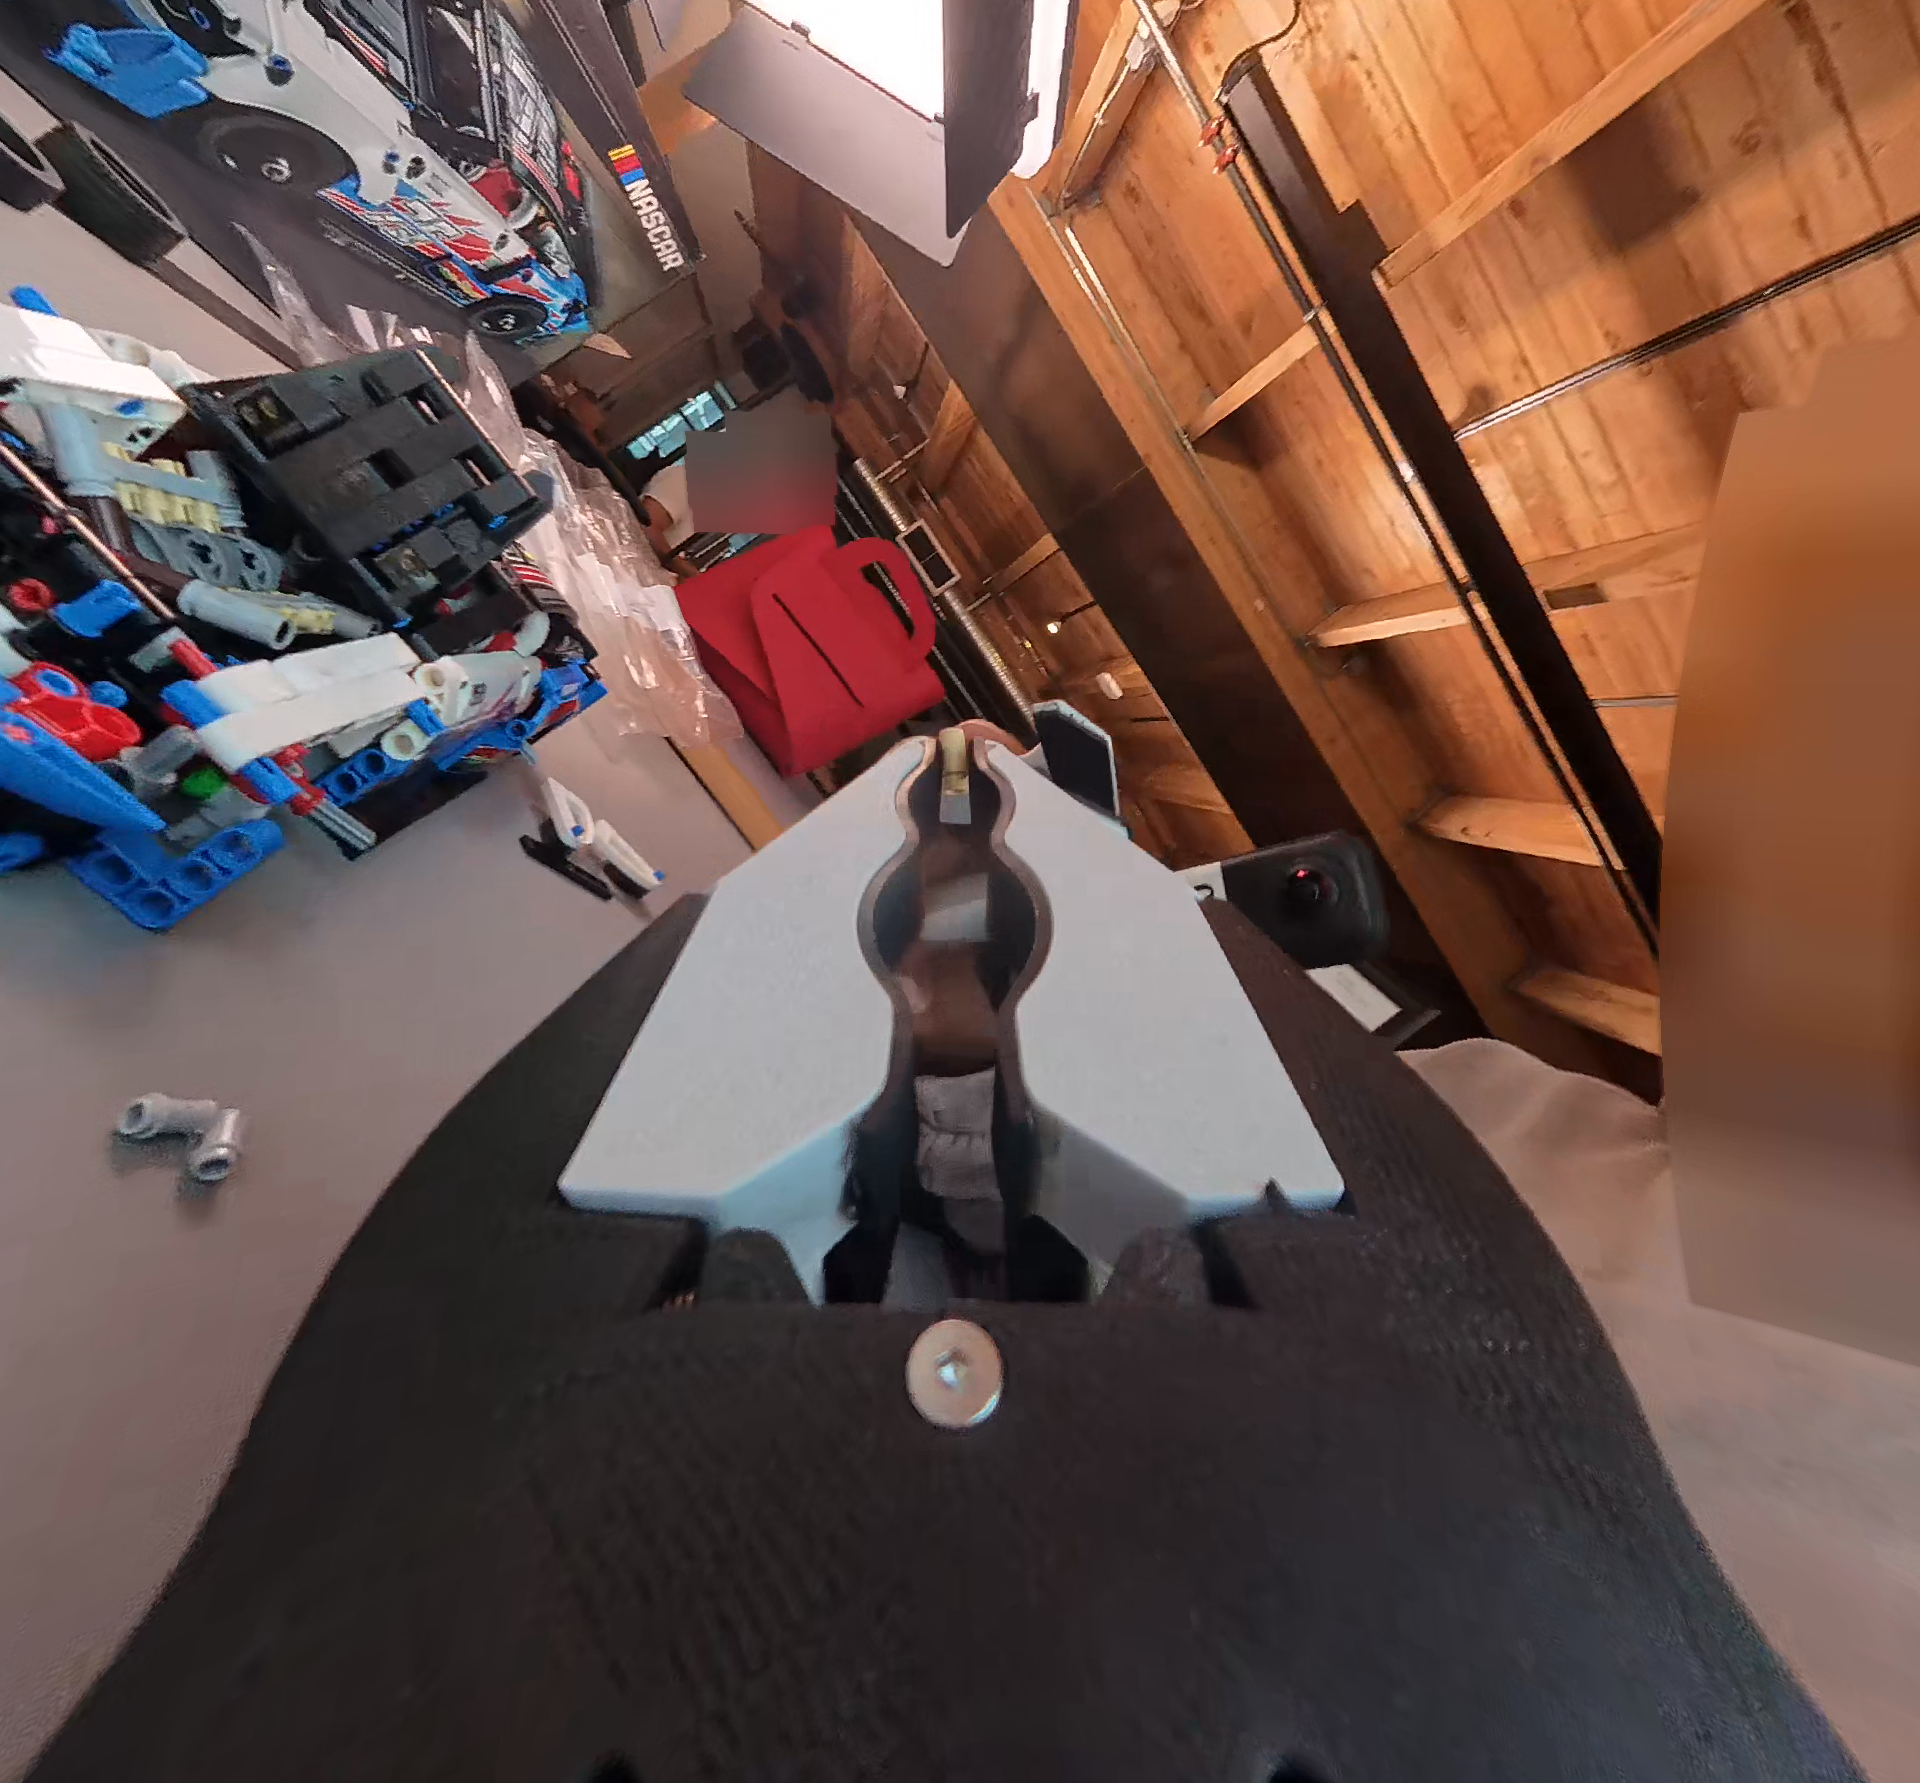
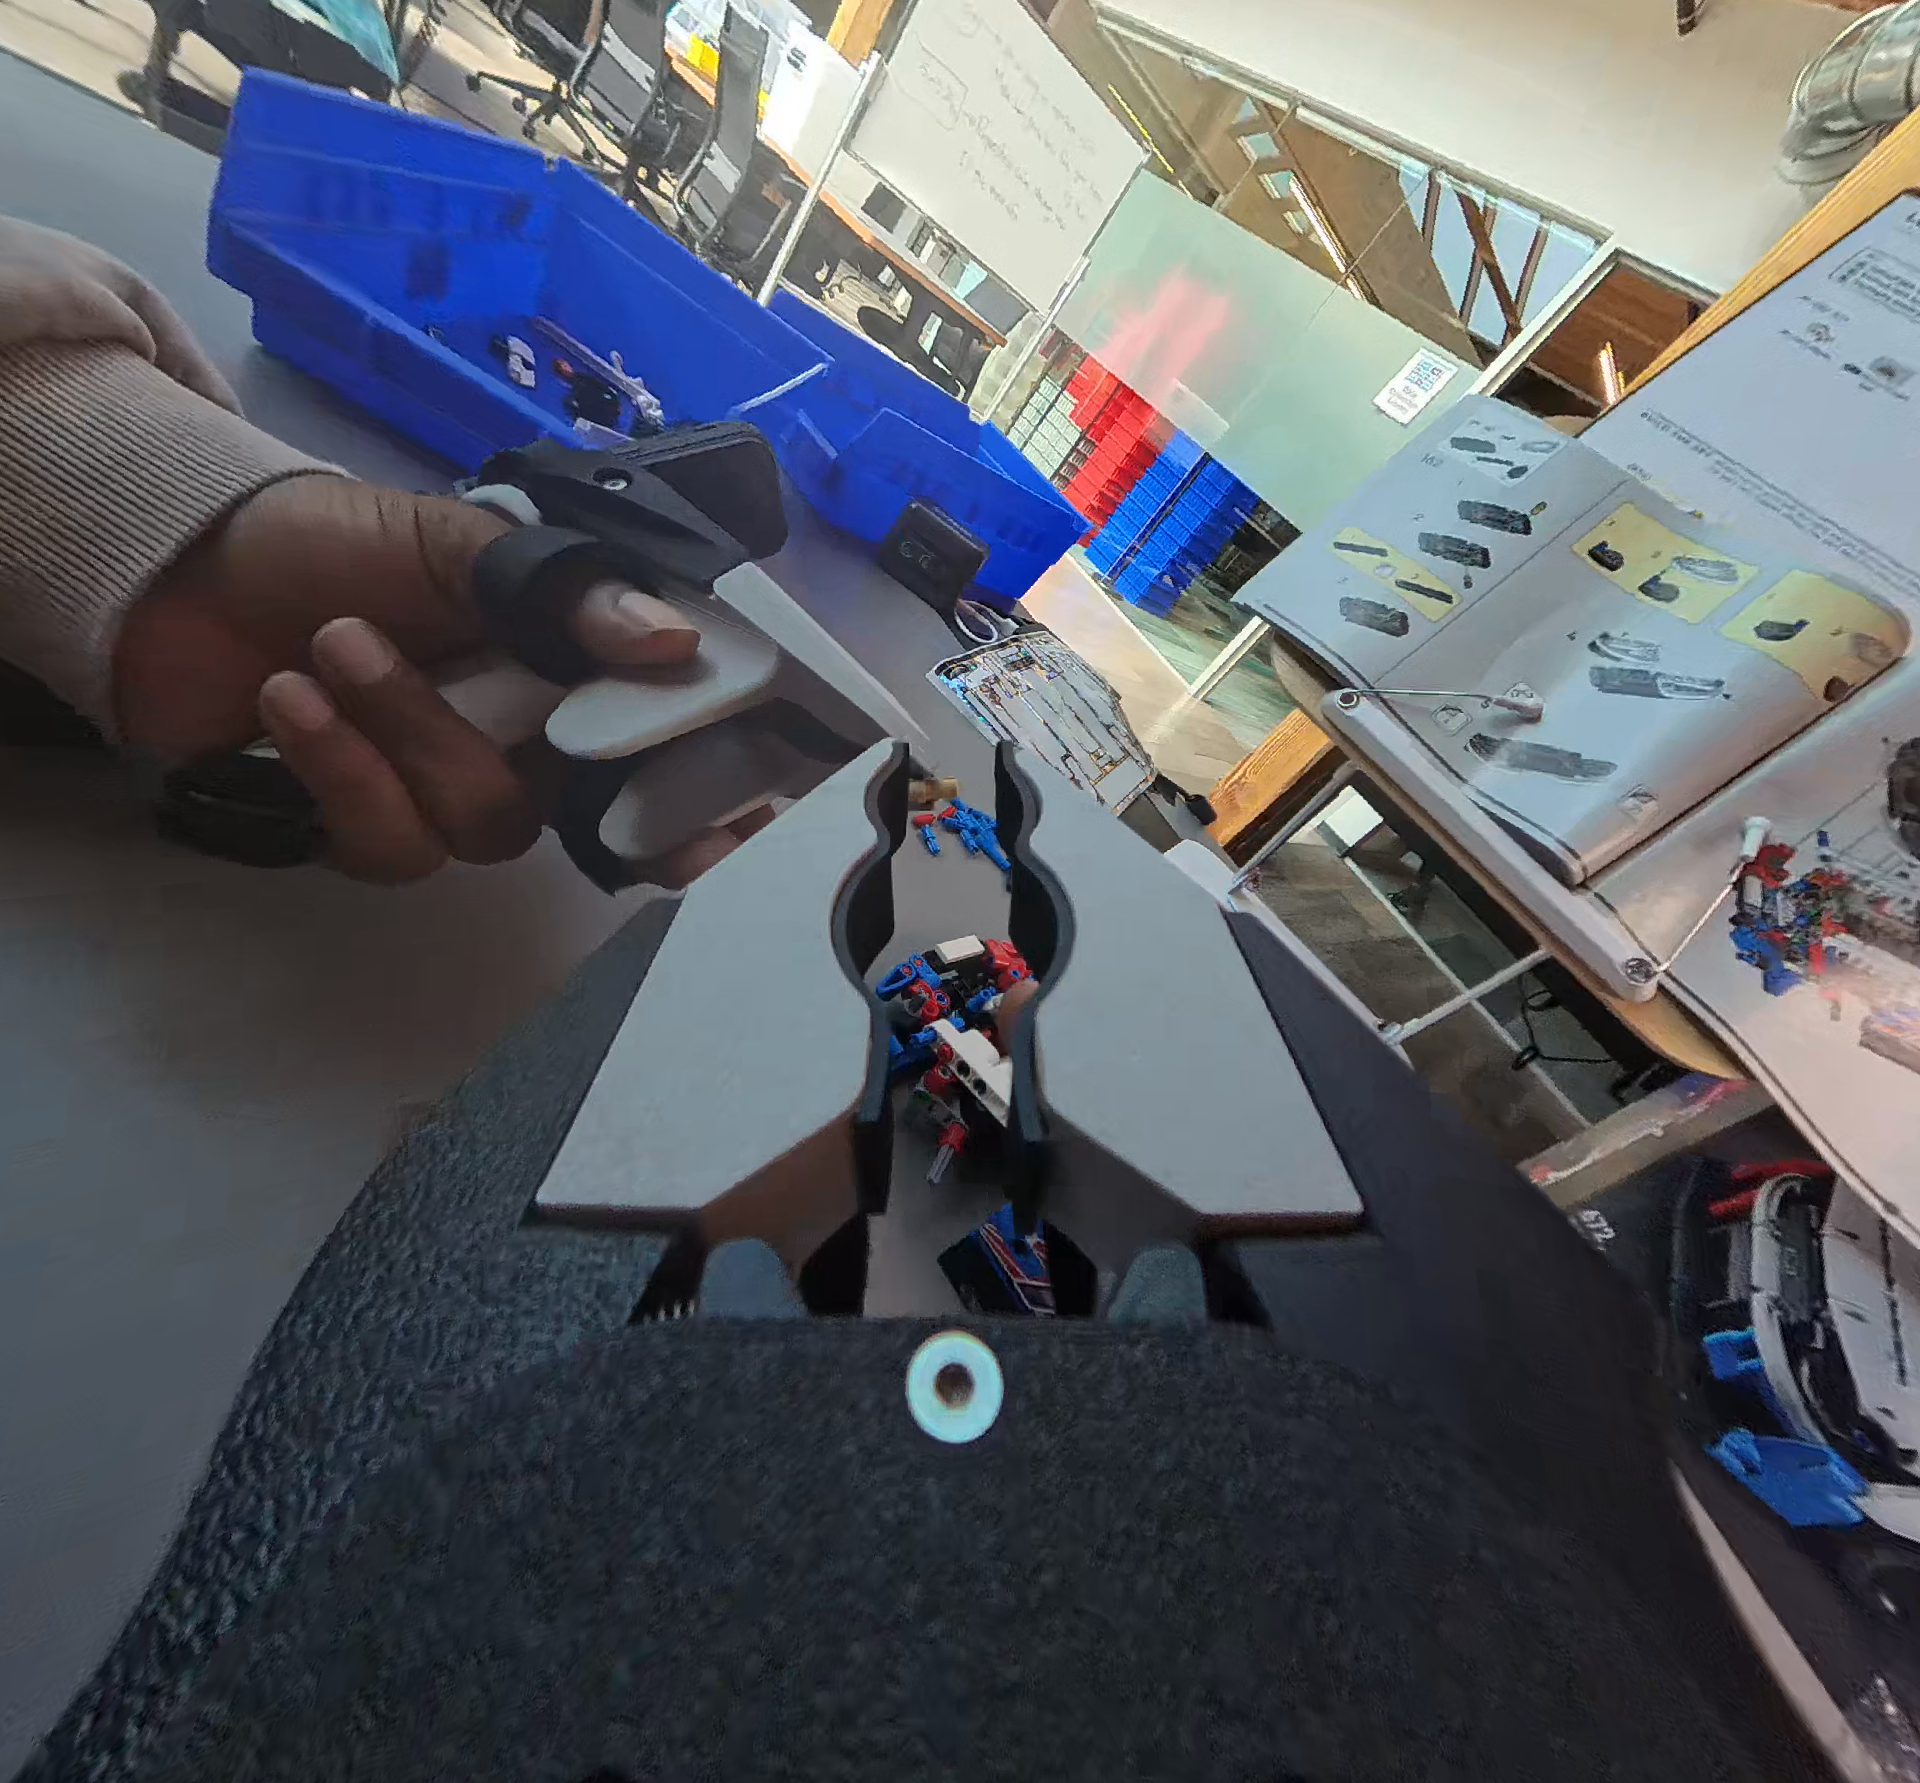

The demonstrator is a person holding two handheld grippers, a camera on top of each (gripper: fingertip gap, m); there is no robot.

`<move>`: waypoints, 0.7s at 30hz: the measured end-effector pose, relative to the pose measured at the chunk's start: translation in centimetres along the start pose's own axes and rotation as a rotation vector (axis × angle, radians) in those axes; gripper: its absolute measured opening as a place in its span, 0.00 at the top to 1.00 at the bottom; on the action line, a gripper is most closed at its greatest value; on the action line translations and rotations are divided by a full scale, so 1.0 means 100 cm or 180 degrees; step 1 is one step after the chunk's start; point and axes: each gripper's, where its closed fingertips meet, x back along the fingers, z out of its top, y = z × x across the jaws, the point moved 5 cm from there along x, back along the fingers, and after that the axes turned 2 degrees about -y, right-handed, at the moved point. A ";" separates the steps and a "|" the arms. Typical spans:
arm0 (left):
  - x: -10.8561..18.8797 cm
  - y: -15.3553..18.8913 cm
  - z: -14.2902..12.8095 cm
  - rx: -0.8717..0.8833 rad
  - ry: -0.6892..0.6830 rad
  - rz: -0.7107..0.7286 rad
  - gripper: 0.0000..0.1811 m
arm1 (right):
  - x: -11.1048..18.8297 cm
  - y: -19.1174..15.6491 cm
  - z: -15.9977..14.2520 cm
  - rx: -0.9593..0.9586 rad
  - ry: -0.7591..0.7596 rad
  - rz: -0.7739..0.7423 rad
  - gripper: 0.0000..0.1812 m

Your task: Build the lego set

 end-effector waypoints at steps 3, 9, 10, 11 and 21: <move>-0.001 0.002 -0.002 0.0176 0.0053 -0.0127 0.99 | -0.003 -0.006 -0.002 0.0239 -0.0065 -0.0084 0.92; -0.004 0.004 -0.006 0.0263 0.0024 -0.0215 0.99 | -0.007 -0.009 -0.007 0.0421 -0.0187 -0.0245 0.95; -0.004 0.004 -0.006 0.0281 0.0022 -0.0209 0.99 | -0.007 -0.009 -0.008 0.0395 -0.0192 -0.0216 0.95; -0.004 0.003 -0.007 0.0296 0.0015 -0.0215 0.99 | -0.007 -0.009 -0.008 0.0365 -0.0170 -0.0182 0.95; -0.006 0.005 -0.016 0.0449 -0.0277 -0.0297 0.99 | 0.004 -0.005 -0.013 -0.0181 0.0130 0.0581 0.95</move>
